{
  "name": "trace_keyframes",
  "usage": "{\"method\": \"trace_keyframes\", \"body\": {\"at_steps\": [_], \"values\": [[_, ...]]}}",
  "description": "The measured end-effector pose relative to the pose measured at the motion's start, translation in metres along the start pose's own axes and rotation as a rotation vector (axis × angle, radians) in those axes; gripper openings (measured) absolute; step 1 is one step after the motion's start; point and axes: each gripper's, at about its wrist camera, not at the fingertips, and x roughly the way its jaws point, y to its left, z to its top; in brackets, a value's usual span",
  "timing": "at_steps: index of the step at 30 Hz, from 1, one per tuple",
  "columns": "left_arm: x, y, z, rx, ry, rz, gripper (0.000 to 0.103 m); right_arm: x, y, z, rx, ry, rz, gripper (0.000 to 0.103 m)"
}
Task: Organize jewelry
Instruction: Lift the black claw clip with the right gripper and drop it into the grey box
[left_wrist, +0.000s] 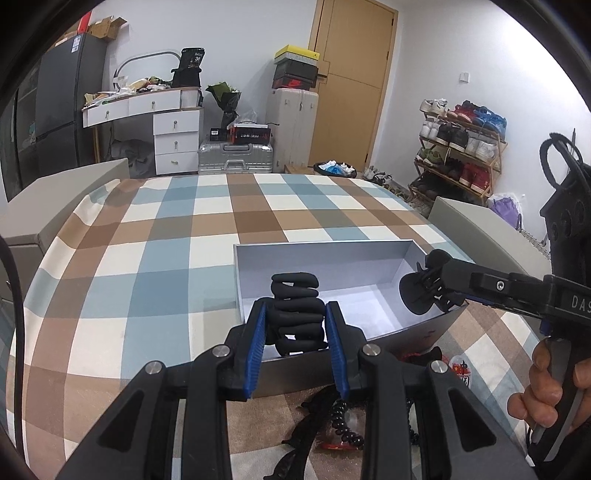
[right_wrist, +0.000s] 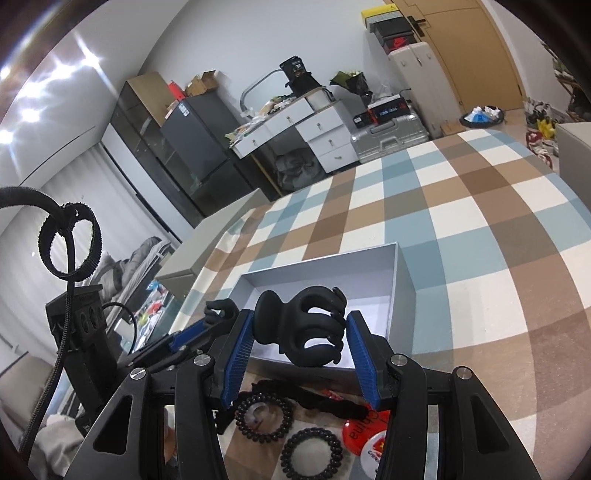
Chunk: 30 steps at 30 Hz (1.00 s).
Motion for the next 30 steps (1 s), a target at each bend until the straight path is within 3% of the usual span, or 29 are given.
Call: {"method": "trace_keyframes", "body": {"at_steps": [12,21,27,30], "values": [[0.0,-0.013,-0.002,0.051,0.035,-0.015,0.026,0.0,-0.009,0.001,0.025,-0.001,-0.014,0.05],[0.002,-0.006,-0.001,0.015,0.034,-0.009,0.026,-0.001,-0.007,0.0,0.015,0.016,-0.009,0.052],[-0.001,-0.007,-0.001,0.017,0.032,0.001,0.028,-0.005,-0.002,-0.001,0.008,0.017,0.006,0.061],[-0.009,-0.006,0.001,0.005,0.011,-0.019,0.048,-0.011,0.004,-0.001,-0.02,0.01,-0.005,0.073]]}}
